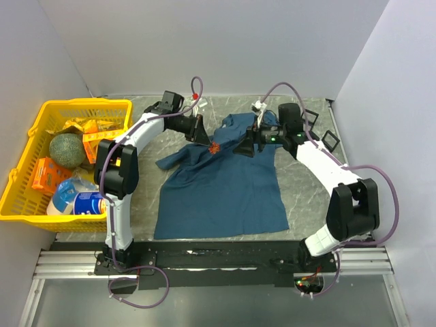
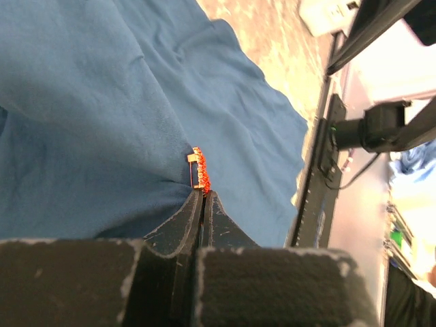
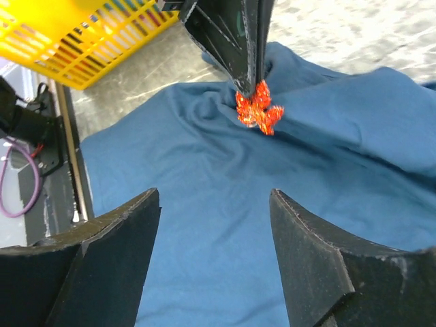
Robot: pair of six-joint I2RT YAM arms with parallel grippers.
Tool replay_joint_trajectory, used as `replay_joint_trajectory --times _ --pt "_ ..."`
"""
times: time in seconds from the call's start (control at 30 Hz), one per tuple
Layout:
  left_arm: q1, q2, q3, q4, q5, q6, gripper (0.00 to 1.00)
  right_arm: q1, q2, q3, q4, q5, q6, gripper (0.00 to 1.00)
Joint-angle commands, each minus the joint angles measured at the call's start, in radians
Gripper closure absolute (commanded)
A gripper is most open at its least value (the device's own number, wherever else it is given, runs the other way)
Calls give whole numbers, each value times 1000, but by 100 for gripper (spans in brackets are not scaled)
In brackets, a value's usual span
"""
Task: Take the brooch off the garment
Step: Remove the brooch from the clothes.
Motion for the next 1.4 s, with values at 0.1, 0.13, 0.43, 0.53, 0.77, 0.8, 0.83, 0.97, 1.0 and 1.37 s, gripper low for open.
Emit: replay_joint_trajectory --times 0.1,0.13,0.43,0.53,0.77,0.8,0.83,0.97,1.0,1.37 --pt "7 -62 4 -63 136 92 99 52 58 37 8 55 50 30" --pt "6 -59 12 -81 152 98 99 56 72 37 12 55 58 31" --pt "0 -44 41 -137 195 151 99 90 156 73 20 60 87 39" --pt "-6 -39 42 -143 199 155 99 107 184 93 14 55 92 43" --pt "-19 -44 42 -143 199 152 99 133 221 121 11 75 109 41" --pt "-19 -46 44 -146 199 154 99 138 228 123 9 79 110 41" --pt "-19 -47 44 -147 199 155 99 139 231 129 5 90 110 41" --pt "-20 -59 39 -149 206 160 99 147 242 130 6 99 110 41" --pt "-22 -61 36 -148 209 158 99 148 242 129 11 101 110 41" --pt "-26 -72 13 -144 213 163 99 168 276 158 -3 63 110 48"
